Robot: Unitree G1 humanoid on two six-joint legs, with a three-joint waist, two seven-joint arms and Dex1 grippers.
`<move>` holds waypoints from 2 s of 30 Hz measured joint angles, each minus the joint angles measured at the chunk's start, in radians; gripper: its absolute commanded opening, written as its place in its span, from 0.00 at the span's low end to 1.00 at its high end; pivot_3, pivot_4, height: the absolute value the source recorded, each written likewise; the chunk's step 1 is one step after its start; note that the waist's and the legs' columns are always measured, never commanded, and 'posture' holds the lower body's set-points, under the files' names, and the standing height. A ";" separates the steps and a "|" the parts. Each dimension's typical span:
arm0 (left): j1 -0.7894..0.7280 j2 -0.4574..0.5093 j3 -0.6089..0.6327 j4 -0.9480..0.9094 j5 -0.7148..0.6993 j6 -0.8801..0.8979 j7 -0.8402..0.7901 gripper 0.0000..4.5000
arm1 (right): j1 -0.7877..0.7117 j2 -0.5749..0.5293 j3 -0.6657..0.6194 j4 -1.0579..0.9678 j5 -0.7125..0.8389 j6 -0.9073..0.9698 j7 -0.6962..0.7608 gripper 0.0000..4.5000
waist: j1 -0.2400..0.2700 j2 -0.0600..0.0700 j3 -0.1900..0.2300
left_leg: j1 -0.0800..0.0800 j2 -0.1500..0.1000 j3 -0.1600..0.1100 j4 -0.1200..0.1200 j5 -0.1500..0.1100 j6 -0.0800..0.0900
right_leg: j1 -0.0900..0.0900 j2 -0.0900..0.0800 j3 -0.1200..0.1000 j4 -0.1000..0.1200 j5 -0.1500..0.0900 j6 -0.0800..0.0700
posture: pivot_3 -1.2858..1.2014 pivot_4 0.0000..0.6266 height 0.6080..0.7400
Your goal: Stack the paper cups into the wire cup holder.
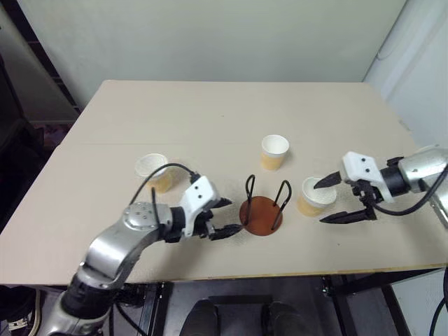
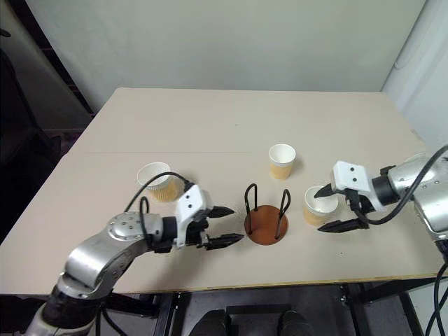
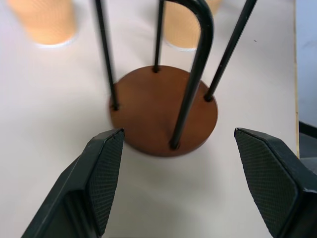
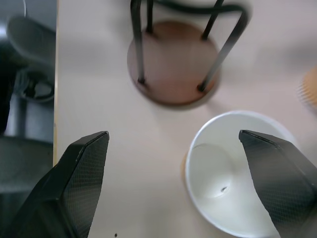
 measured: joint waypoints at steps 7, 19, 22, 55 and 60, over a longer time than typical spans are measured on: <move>-0.049 0.089 0.266 0.014 -0.179 0.005 -0.057 0.85 | -0.013 0.041 0.061 0.032 -0.084 -0.033 -0.008 0.35 | -0.001 0.000 0.000 | 0.001 0.001 -0.001 -0.001 0.000 0.000 | -0.001 0.000 0.008 0.001 0.001 -0.002 | 0.52 0.24 1.00; -0.030 0.424 0.348 0.044 -0.210 -0.058 -0.261 0.85 | -0.109 0.018 -0.068 -0.062 0.085 0.024 0.071 0.01 | -0.017 -0.001 0.000 | -0.001 0.001 0.008 -0.010 -0.001 -0.001 | -0.013 0.002 0.023 0.000 -0.001 -0.003 | 0.52 0.24 1.00; -0.021 0.434 0.348 0.076 -0.178 -0.094 -0.268 0.85 | -0.218 0.013 -0.154 -0.073 0.186 0.086 0.084 0.01 | -0.023 -0.001 0.000 | -0.001 0.001 0.010 -0.011 -0.001 -0.001 | -0.014 0.002 0.025 0.000 -0.002 -0.005 | 0.52 0.24 1.00; -0.005 0.402 0.338 0.051 -0.164 -0.121 -0.179 0.85 | -0.432 0.252 0.051 0.083 0.025 -0.102 0.025 0.74 | -0.038 -0.001 0.000 | -0.003 0.008 -0.002 -0.011 -0.007 -0.004 | -0.025 0.003 0.026 0.004 0.003 -0.012 | 0.52 0.24 1.00; -0.215 0.213 0.235 0.152 -0.087 -0.112 0.033 0.85 | -0.587 0.386 0.043 0.478 -0.143 -0.309 -0.138 0.74 | -0.038 -0.002 -0.001 | 0.002 0.018 -0.002 -0.011 -0.007 -0.004 | -0.024 0.001 0.025 0.002 0.012 -0.017 | 0.52 0.24 1.00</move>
